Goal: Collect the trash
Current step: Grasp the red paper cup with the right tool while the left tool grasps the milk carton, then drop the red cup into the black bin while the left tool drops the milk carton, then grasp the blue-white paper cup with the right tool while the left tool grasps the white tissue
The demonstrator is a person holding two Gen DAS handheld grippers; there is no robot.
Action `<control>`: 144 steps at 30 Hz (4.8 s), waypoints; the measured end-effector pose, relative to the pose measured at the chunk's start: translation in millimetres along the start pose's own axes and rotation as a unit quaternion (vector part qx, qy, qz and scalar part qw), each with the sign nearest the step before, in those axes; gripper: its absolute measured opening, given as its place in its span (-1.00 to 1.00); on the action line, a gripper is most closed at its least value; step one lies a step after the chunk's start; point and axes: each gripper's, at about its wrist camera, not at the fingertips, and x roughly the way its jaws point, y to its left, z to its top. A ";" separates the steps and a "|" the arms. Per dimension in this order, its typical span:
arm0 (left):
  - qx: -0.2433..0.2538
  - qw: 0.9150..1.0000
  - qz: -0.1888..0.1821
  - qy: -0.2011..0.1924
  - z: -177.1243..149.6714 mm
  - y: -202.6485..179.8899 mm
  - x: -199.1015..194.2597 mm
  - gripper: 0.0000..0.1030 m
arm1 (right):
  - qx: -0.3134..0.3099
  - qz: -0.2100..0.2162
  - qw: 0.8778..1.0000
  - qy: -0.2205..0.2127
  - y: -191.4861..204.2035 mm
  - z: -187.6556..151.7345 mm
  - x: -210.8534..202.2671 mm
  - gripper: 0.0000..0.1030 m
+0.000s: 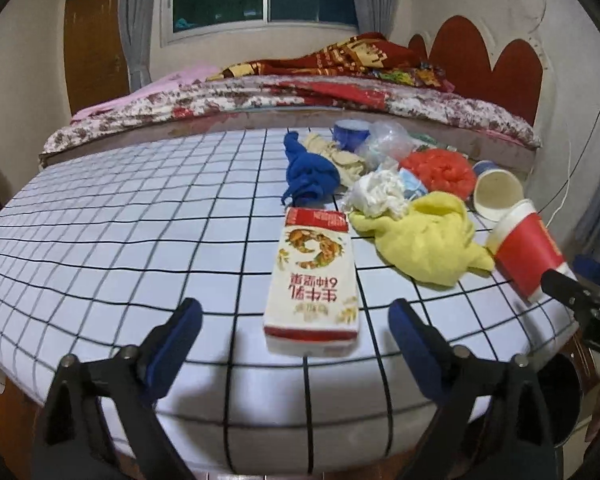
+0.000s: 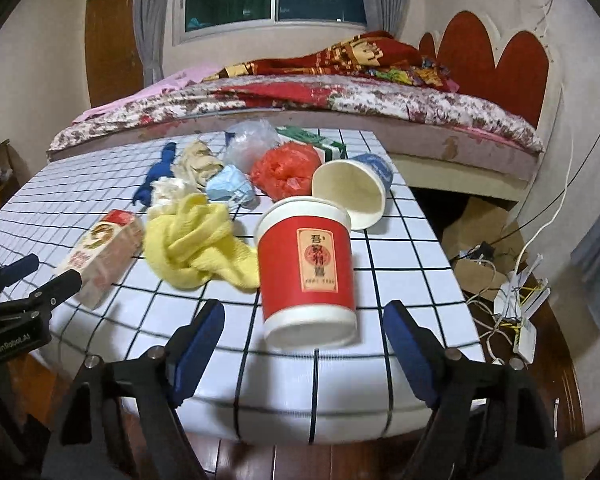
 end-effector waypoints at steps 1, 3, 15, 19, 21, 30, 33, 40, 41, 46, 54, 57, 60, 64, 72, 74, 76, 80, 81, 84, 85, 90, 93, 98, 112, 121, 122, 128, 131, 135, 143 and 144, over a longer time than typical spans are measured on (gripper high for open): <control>0.000 1.000 -0.002 0.003 0.4 -0.2 3.7 0.71 | 0.001 -0.001 1.000 0.004 -1.4 1.1 5.1 0.62; 0.001 1.000 -0.003 0.010 0.8 -1.2 10.9 0.64 | 0.003 0.002 1.000 0.012 -4.2 2.6 13.6 0.60; -0.006 0.999 -0.053 -0.011 -2.1 -2.8 -4.4 0.00 | -0.016 0.015 1.000 -0.011 -11.1 1.9 4.8 0.07; 0.003 0.997 -0.072 -0.036 -4.2 -16.3 -30.8 0.00 | -0.010 0.013 0.999 -0.042 -22.7 -5.5 -27.3 0.07; 0.015 0.995 -0.085 -0.044 -3.8 -29.9 -41.4 0.00 | 0.000 0.011 0.999 -0.052 -33.9 -11.6 -43.6 0.07; 0.086 0.980 -0.166 -0.062 -9.6 -108.5 -76.1 0.00 | 0.036 -0.036 0.995 -0.083 -98.4 -51.5 -113.7 0.07; 0.115 0.971 -0.200 -0.056 -16.6 -142.7 -81.0 0.00 | 0.048 -0.059 0.994 -0.078 -123.3 -67.9 -128.9 0.07; 0.189 0.938 -0.288 -0.032 -45.6 -220.8 -94.3 0.00 | 0.082 -0.106 0.990 -0.049 -179.0 -116.5 -151.4 0.08; 0.196 0.935 -0.296 -0.028 -49.7 -229.6 -94.9 0.00 | 0.086 -0.108 0.989 -0.044 -184.8 -123.0 -152.6 0.08; 0.233 0.914 -0.331 0.012 -76.4 -273.1 -85.2 0.00 | 0.104 -0.119 0.987 -0.012 -216.9 -159.3 -151.7 0.08; 0.264 0.889 -0.366 0.081 -112.8 -317.0 -57.4 0.00 | 0.114 -0.095 0.988 0.044 -256.3 -199.4 -122.8 0.09; 0.273 0.880 -0.373 0.107 -123.6 -329.1 -49.2 0.01 | 0.112 -0.080 0.988 0.069 -266.0 -209.5 -108.1 0.09; 0.260 0.879 -0.380 0.122 -123.8 -334.9 -36.2 0.16 | 0.111 -0.054 0.989 0.086 -273.8 -216.3 -93.8 0.17; 0.241 0.894 -0.351 0.142 -126.8 -327.7 -19.9 0.80 | 0.118 -0.074 0.980 0.143 -292.3 -230.6 -62.1 0.84; 0.225 0.932 -0.263 0.103 -134.4 -287.4 -33.8 0.99 | 0.137 -0.142 0.968 0.153 -288.6 -245.7 -77.3 0.98; 0.224 0.936 -0.253 0.098 -133.9 -279.8 -39.1 0.99 | 0.141 -0.151 0.967 0.147 -281.3 -242.3 -82.0 0.98; 0.219 0.938 -0.251 0.094 -129.5 -273.2 -40.1 0.99 | 0.137 -0.159 0.968 0.137 -275.2 -237.2 -85.8 0.98; 0.212 0.942 -0.245 0.085 -122.8 -255.8 -53.8 0.99 | 0.137 -0.161 0.971 0.116 -264.7 -228.3 -89.7 0.98; 0.210 0.943 -0.243 0.082 -119.1 -255.2 -51.4 0.99 | 0.140 -0.163 0.970 0.110 -261.1 -227.1 -92.3 0.98; 0.191 0.950 -0.238 0.065 -108.6 -247.0 -56.7 0.99 | 0.144 -0.175 0.969 0.099 -252.1 -224.1 -99.5 0.98; 0.187 0.951 -0.238 0.061 -106.1 -249.7 -53.7 0.99 | 0.145 -0.176 0.969 0.094 -248.5 -222.7 -101.8 0.98; 0.176 0.957 -0.225 0.049 -97.4 -233.5 -57.8 0.99 | 0.138 -0.163 0.974 0.075 -225.6 -213.4 -105.9 0.98; 0.171 0.960 -0.216 0.044 -94.6 -223.2 -60.8 0.99 | 0.129 -0.156 0.977 0.067 -212.8 -206.4 -106.0 0.98; 0.149 0.967 -0.203 0.032 -84.1 -196.6 -67.0 0.99 | 0.123 -0.144 0.981 0.041 -191.8 -189.5 -107.3 0.98; 0.072 0.990 -0.124 -0.014 -31.4 -89.4 -67.4 0.99 | 0.066 -0.066 0.996 0.000 -107.4 -120.5 -92.3 0.98; -0.007 0.995 -0.096 0.005 15.6 -33.5 -8.6 0.83 | 0.023 -0.023 0.999 -0.027 -72.3 -43.3 -61.2 0.98; -0.007 0.995 -0.095 0.006 19.1 -31.8 -3.2 0.83 | 0.019 -0.020 0.999 -0.030 -70.2 -35.9 -56.7 0.98; -0.018 0.997 -0.080 -0.005 42.7 -18.9 25.2 0.83 | 0.000 -0.021 0.999 -0.032 -63.8 0.1 -24.4 0.94; -0.029 0.996 -0.085 -0.004 56.3 -9.4 35.0 0.81 | -0.003 -0.024 0.999 -0.038 -64.0 16.2 -11.1 0.85; -0.013 0.996 -0.083 0.007 78.8 -12.7 57.7 0.60 | 0.010 -0.019 0.999 -0.027 -67.3 40.5 20.6 0.73; -0.026 0.993 -0.111 0.043 94.0 -11.6 90.0 0.55 | 0.031 -0.009 0.999 0.020 -70.2 68.2 80.0 0.49; -0.030 0.992 -0.114 0.046 93.3 -9.8 92.3 0.50 | 0.036 -0.009 0.999 0.025 -71.6 70.4 85.3 0.44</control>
